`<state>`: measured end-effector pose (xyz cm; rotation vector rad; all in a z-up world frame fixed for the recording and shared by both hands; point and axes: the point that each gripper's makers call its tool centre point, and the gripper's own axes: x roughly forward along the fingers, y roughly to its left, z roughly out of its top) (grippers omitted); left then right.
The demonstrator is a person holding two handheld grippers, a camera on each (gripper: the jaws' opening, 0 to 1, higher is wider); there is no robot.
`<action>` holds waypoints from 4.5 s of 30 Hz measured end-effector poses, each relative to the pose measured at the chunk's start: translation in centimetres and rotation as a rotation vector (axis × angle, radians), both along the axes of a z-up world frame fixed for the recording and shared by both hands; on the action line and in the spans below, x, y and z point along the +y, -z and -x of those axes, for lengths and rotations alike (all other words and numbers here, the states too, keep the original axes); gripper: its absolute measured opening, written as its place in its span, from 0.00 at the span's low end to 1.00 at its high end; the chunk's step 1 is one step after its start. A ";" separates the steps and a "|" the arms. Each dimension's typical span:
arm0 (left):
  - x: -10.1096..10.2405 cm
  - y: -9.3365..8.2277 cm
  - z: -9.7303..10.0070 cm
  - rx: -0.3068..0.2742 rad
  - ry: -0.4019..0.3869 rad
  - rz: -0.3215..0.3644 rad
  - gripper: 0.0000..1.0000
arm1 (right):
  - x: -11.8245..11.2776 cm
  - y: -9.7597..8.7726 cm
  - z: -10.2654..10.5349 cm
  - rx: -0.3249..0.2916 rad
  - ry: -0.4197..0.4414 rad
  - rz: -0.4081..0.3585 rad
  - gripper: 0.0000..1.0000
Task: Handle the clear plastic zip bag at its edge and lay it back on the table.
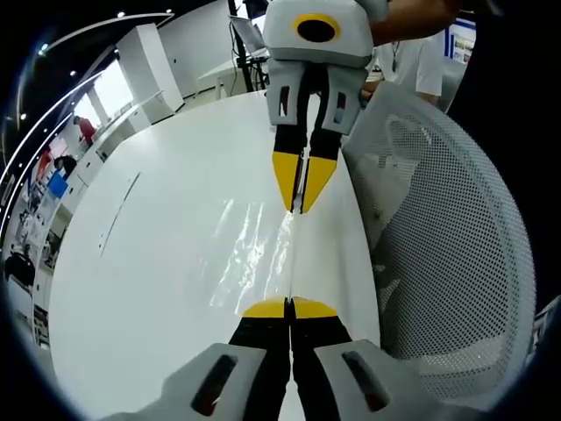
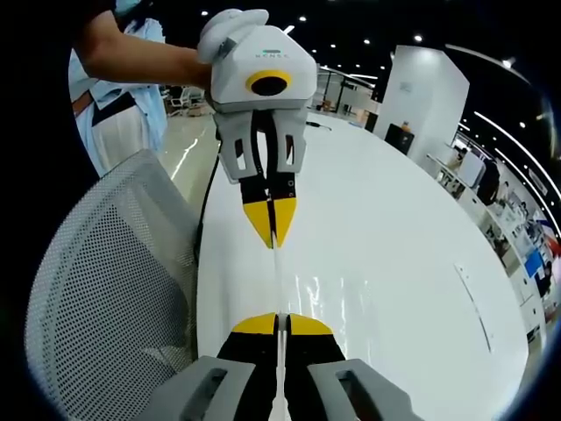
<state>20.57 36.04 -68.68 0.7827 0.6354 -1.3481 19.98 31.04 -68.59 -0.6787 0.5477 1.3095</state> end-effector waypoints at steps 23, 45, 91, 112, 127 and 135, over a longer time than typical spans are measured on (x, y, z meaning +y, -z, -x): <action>-0.1 -0.1 0.0 0.001 -0.002 -0.002 0.00 | -0.6 0.0 0.1 0.000 0.009 -0.003 0.00; 0.1 -0.1 -0.1 0.003 -0.007 -0.002 0.00 | -1.2 -0.2 0.2 0.002 0.016 -0.006 0.00; 0.5 0.0 -0.1 0.010 -0.027 -0.003 0.00 | -2.1 -0.1 0.3 0.004 0.027 -0.011 0.00; 0.5 0.0 -0.1 0.008 -0.032 -0.001 0.00 | -2.7 -0.1 0.3 0.009 0.040 -0.020 0.00; 0.6 0.0 -0.2 0.010 -0.038 0.002 0.00 | -3.4 -0.3 0.3 0.009 0.053 -0.022 0.00; 0.6 0.0 -0.1 0.013 -0.038 0.001 0.00 | -3.7 -0.3 0.4 0.005 0.056 -0.020 0.00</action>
